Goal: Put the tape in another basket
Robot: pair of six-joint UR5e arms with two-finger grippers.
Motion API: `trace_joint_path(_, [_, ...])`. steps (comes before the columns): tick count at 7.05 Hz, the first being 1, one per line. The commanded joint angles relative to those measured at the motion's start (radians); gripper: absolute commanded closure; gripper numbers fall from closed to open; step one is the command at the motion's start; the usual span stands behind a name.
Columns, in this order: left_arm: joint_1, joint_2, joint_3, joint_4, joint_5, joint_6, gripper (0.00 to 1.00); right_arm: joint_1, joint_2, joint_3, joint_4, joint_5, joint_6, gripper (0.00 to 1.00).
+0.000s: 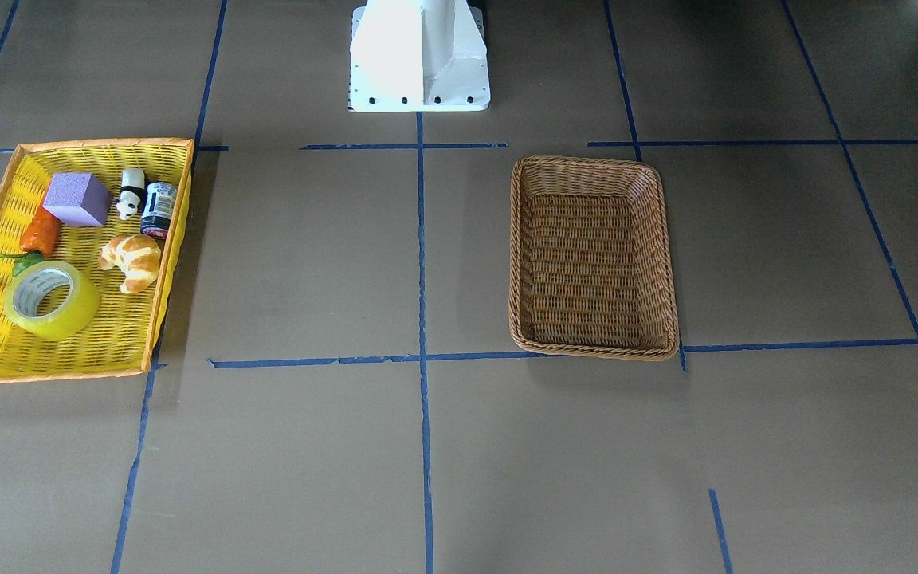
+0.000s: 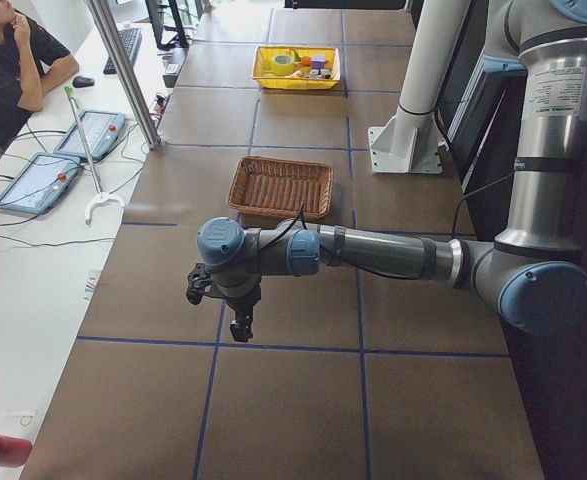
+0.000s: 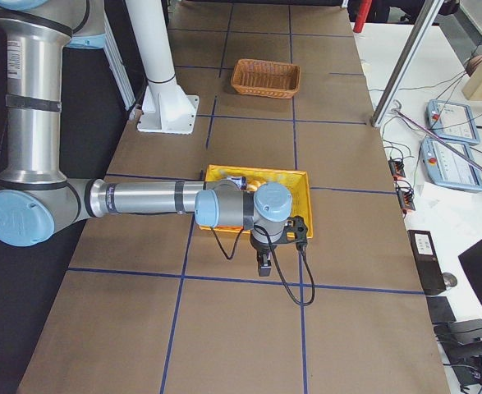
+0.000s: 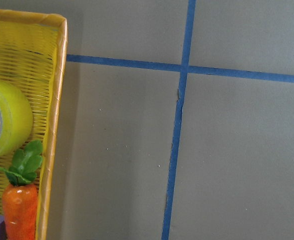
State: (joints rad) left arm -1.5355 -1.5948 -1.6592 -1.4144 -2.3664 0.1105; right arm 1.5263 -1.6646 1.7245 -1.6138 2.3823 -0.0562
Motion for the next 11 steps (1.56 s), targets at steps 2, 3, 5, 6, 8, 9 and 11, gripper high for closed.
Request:
trace_joint_path(2, [0.000, 0.009, -0.008, 0.000, -0.001, -0.003, 0.00, 0.000, 0.002, 0.000, -0.001, 0.003, 0.001, 0.00])
trace_joint_path(3, [0.000, 0.009, -0.008, 0.000, -0.001, -0.003, 0.00, 0.000, 0.000, 0.000, -0.001, 0.003, 0.001, 0.00])
trace_joint_path(5, [0.000, 0.009, -0.010, 0.000, -0.001, -0.003, 0.00, 0.000, 0.000, 0.001, -0.001, 0.003, -0.001, 0.00])
trace_joint_path(6, [0.000, 0.007, -0.010, 0.000, -0.002, -0.005, 0.00, 0.000, -0.001, 0.001, -0.001, 0.003, 0.001, 0.00])
trace_joint_path(8, [0.000, -0.003, -0.008, -0.003, 0.002, -0.011, 0.00, 0.000, 0.000, 0.004, 0.000, 0.005, -0.008, 0.00])
trace_joint_path(9, [0.000, 0.006, -0.014, -0.004, 0.001, -0.012, 0.00, -0.002, -0.013, -0.009, 0.058, 0.008, -0.007, 0.00])
trace_joint_path(11, [0.000, 0.006, -0.019, -0.006, -0.010, -0.012, 0.00, -0.014, -0.043, -0.028, 0.187, 0.052, -0.002, 0.00])
